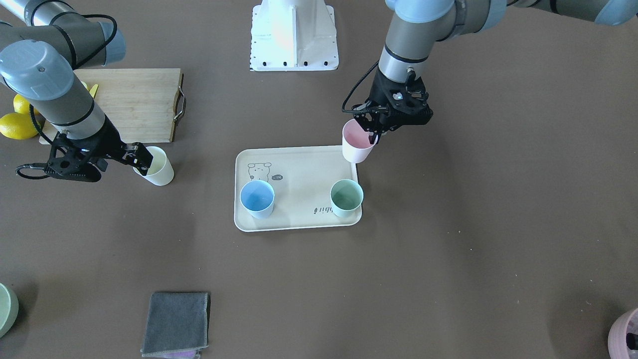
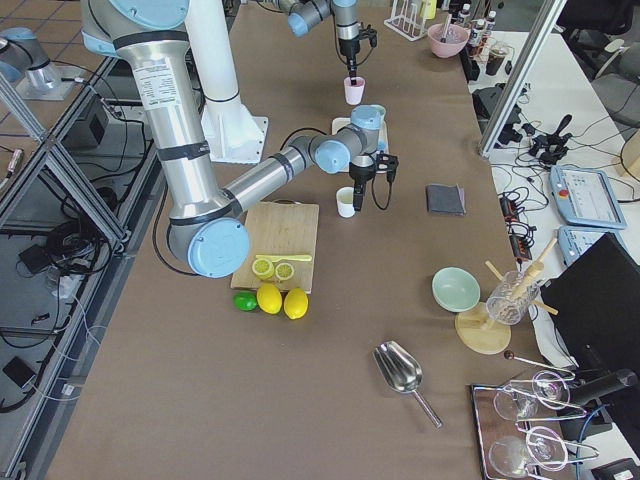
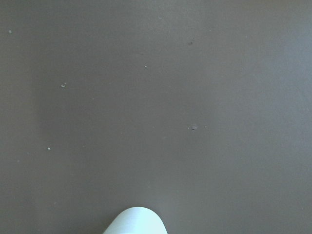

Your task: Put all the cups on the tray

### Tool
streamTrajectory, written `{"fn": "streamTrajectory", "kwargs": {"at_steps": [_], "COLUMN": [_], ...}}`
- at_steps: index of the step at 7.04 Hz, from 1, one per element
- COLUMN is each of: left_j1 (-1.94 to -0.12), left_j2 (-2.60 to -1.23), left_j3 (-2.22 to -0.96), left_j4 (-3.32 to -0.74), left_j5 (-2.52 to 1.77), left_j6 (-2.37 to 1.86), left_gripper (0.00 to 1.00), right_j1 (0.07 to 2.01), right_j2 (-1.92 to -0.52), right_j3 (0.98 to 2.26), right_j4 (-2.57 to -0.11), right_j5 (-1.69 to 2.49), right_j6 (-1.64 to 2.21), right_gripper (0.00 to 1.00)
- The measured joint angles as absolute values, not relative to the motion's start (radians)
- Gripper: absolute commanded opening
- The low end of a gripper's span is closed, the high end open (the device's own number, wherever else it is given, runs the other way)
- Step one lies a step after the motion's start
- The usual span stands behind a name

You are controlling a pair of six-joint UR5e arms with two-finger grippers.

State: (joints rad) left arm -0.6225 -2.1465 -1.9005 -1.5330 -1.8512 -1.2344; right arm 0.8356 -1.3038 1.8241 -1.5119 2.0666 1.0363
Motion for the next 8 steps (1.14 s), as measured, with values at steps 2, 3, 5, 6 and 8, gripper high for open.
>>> {"fn": "streamTrajectory", "kwargs": {"at_steps": [2,3,5,6,8], "left_j1": [-0.598,-0.587,-0.560,-0.544,-0.532], "left_j2": [-2.176,-2.183,-2.194,-2.196,-2.198], "left_j3": [-1.876,-1.871,-1.856,-1.843,-1.806], "left_j4": [-1.531,-1.531,-1.531,-1.533,-1.540], "left_j5": [-1.825,-1.813,-1.790,-1.768,-1.751], "left_j6": [-1.260,-1.265,-1.280,-1.283,-1.282], "left_gripper": [0.00,0.00,0.00,0.00,0.00], "right_j1": [0.808,0.792,0.768,0.764,0.764], "right_j2": [-1.307,-1.316,-1.374,-1.388,-1.400], "right_j3": [1.828,1.830,1.831,1.833,1.853], "right_j4": [-1.504,-1.486,-1.365,-1.332,-1.317], "right_j5": [2.061,2.051,2.037,2.036,2.036], "right_j6": [1.065,1.074,1.115,1.129,1.137], "right_gripper": [0.92,0.78,0.15,0.00,0.00]}}
